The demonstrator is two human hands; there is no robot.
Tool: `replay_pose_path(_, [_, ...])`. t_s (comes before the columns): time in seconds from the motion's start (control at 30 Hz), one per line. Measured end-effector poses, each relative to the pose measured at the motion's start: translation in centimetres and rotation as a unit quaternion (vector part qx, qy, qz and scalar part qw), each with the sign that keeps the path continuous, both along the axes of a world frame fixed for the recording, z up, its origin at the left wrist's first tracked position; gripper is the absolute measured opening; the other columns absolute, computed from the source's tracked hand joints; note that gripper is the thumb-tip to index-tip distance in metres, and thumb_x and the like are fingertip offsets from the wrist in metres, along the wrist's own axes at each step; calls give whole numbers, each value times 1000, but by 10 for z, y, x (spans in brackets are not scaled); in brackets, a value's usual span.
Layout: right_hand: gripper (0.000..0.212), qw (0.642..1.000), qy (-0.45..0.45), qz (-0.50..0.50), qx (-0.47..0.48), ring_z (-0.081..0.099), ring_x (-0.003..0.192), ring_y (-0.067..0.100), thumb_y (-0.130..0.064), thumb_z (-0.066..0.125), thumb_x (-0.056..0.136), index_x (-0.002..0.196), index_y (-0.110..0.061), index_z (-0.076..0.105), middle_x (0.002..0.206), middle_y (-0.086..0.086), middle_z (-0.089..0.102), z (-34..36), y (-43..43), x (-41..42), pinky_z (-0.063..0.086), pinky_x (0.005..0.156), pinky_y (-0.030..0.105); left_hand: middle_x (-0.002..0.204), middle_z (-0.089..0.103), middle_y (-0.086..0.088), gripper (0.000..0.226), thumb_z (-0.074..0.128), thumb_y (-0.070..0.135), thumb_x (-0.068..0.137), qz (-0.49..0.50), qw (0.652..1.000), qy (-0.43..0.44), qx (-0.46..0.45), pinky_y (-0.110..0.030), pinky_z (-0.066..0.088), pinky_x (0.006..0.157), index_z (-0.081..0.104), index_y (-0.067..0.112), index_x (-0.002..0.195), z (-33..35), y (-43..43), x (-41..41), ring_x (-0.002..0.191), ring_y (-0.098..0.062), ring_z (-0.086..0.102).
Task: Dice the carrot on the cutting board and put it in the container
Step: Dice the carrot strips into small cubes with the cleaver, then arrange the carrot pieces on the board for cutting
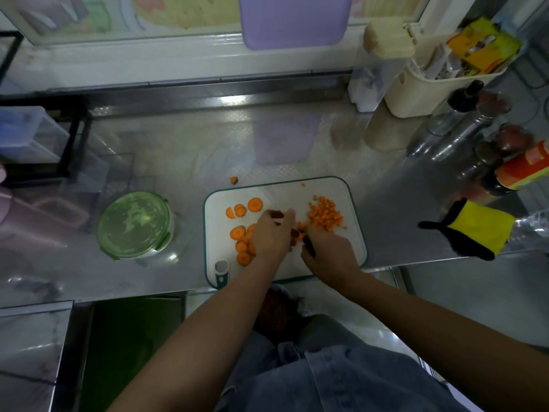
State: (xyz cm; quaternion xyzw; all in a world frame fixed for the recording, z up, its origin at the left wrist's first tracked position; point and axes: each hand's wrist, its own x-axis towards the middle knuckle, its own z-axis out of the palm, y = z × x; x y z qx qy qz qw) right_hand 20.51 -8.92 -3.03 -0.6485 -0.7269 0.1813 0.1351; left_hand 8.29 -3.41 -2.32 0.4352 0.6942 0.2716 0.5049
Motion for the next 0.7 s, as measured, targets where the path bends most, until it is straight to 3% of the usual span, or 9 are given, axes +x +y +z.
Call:
replay_pose_path(0.07, [35, 999, 38, 22, -1, 62, 77, 22, -41, 48, 88, 113, -20, 59, 90, 3, 66, 1, 0, 0, 48, 58, 34, 83, 68, -19, 25, 51, 23, 96, 11, 998, 53, 28, -38, 50, 62, 56, 5, 79, -1, 2, -3, 75, -34, 65])
replay_pose_path(0.13, [46, 997, 82, 9, -8, 60, 77, 16, -53, 34, 90, 113, -24, 62, 91, -1, 66, 3, 1, 2, 47, 61, 33, 77, 61, -20, 27, 48, 20, 97, 24, 997, 71, 31, -33, 40, 59, 50, 7, 73, -4, 2, -10, 77, -35, 60])
replay_pose_path(0.27, [25, 989, 146, -33, 7, 55, 73, 11, -30, 52, 95, 113, -17, 64, 97, 0, 58, -2, 12, 6, 49, 66, 32, 73, 57, -11, 27, 48, 21, 96, 30, 998, 57, 8, -28, 34, 55, 56, 4, 76, -9, 2, -20, 71, -29, 56])
replay_pose_path(0.4, [21, 983, 179, -25, -11, 54, 72, 8, -18, 60, 92, 112, -13, 64, 100, 4, 58, -4, 29, -2, 49, 69, 25, 66, 49, -6, 30, 47, 23, 95, 43, 998, 35, -9, -29, 30, 52, 60, 2, 78, -11, 0, -24, 67, -26, 47])
replay_pose_path(0.47, [22, 981, 195, -12, -18, 56, 74, 9, -20, 63, 90, 111, -13, 64, 99, 2, 57, -2, 35, -7, 47, 69, 22, 67, 49, -9, 36, 43, 21, 96, 43, 999, 26, -8, -32, 34, 56, 59, -3, 74, -11, -2, -25, 67, -25, 47])
replay_pose_path(0.53, [29, 980, 197, 15, -24, 56, 81, 8, -24, 65, 88, 115, -14, 63, 102, -1, 55, -1, 41, -11, 44, 71, 17, 70, 55, -16, 37, 41, 21, 97, 52, 999, 14, -11, -44, 47, 61, 53, 8, 64, -10, -3, -25, 68, -29, 52])
replay_pose_path(0.6, [33, 982, 178, 52, -30, 53, 92, 7, -21, 66, 87, 119, -14, 63, 108, -1, 57, -1, 48, -15, 41, 78, 18, 83, 62, -21, 36, 38, 25, 99, 63, 998, 9, -25, -46, 50, 72, 56, 8, 73, -7, -2, -22, 75, -30, 56])
replay_pose_path(0.7, [25, 983, 168, 66, -20, 57, 92, 15, -11, 65, 85, 109, -13, 69, 102, 6, 65, -3, 57, -11, 44, 80, 24, 105, 62, -15, 37, 36, 30, 101, 52, 998, 8, -38, -38, 47, 84, 60, 2, 105, -3, 4, -19, 97, -31, 58])
